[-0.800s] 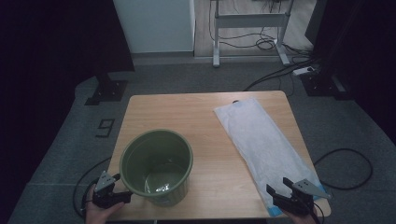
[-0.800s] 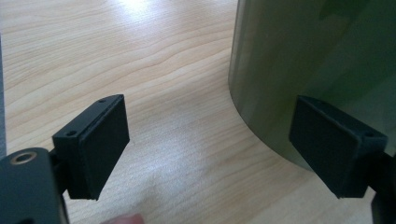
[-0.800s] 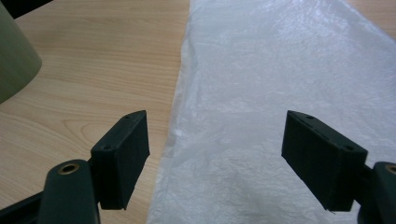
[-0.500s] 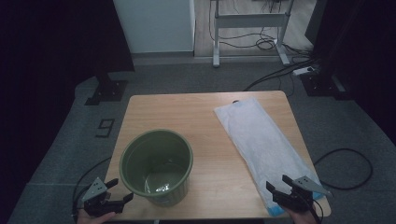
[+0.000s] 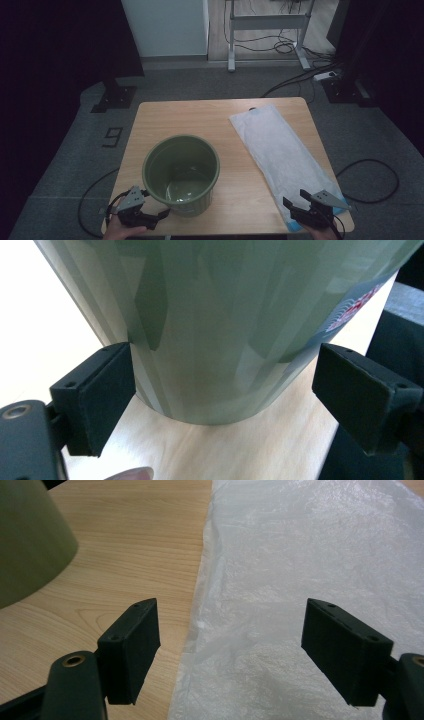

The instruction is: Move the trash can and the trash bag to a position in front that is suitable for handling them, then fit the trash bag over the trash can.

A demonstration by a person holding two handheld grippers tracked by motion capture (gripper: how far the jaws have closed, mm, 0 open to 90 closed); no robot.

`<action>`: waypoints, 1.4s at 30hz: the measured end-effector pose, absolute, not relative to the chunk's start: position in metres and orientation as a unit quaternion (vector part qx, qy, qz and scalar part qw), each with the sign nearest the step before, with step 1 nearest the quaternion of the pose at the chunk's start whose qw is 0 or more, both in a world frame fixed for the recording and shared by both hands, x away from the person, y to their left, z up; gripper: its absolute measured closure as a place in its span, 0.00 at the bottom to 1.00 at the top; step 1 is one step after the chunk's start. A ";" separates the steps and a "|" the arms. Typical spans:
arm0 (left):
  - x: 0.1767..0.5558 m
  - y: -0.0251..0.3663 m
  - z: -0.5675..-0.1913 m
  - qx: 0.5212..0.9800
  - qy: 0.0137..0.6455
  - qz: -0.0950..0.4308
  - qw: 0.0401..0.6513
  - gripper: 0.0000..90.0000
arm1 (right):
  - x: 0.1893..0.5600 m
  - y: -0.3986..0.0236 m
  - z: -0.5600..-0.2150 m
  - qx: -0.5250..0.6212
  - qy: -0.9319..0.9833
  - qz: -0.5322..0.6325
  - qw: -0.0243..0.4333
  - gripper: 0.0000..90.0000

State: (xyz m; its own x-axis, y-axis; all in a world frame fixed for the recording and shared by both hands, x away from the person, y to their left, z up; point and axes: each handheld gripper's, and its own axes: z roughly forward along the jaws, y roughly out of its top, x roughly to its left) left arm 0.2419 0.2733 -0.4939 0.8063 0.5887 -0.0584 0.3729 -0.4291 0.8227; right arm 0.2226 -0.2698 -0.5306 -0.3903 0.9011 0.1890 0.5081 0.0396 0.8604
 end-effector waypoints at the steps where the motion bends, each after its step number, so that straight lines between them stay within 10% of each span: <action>1: 0.246 0.269 -0.494 0.837 0.285 0.117 0.452 0.11 | 0.222 -0.270 -0.530 0.511 0.690 0.468 0.211 0.26; 19: 0.292 0.192 -0.496 0.846 0.278 0.107 0.442 0.11 | 0.217 -0.271 -0.529 0.513 0.688 0.466 0.214 0.26; 42: 0.284 0.248 -0.504 0.803 0.393 0.157 0.420 0.14 | 0.309 -0.215 -0.506 0.533 0.712 0.406 0.208 0.27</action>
